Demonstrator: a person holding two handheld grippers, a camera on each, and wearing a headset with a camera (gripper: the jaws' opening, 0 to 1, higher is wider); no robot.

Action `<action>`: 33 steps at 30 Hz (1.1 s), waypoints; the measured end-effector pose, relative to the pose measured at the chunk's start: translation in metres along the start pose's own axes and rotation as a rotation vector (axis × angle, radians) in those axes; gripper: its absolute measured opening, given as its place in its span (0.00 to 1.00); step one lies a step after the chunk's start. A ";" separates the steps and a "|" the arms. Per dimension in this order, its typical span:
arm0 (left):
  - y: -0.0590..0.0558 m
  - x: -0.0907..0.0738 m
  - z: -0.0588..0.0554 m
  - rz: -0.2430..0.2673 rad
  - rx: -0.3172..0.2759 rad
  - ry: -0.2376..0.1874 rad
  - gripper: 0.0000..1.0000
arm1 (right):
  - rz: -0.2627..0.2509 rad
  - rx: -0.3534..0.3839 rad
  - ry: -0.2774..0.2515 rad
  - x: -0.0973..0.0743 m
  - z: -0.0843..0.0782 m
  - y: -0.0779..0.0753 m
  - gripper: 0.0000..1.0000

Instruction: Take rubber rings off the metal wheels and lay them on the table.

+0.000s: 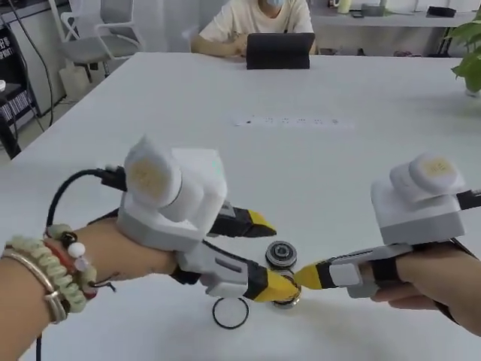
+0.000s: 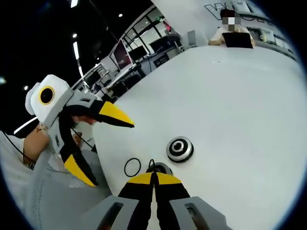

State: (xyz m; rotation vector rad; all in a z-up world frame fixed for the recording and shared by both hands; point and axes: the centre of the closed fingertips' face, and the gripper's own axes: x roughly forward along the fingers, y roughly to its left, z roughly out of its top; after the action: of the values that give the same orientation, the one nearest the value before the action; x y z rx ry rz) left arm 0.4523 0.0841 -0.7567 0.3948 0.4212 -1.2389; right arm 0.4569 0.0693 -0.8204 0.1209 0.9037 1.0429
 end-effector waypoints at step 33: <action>0.006 -0.155 -0.018 0.307 -0.133 -0.119 0.88 | 0.050 0.048 -0.175 -0.019 0.041 0.018 0.00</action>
State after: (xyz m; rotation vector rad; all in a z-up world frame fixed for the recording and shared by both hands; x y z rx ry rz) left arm 0.4152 0.2213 -0.6928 0.2590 0.3255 -0.9243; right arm 0.4691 0.0763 -0.7741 0.2725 0.7698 1.0403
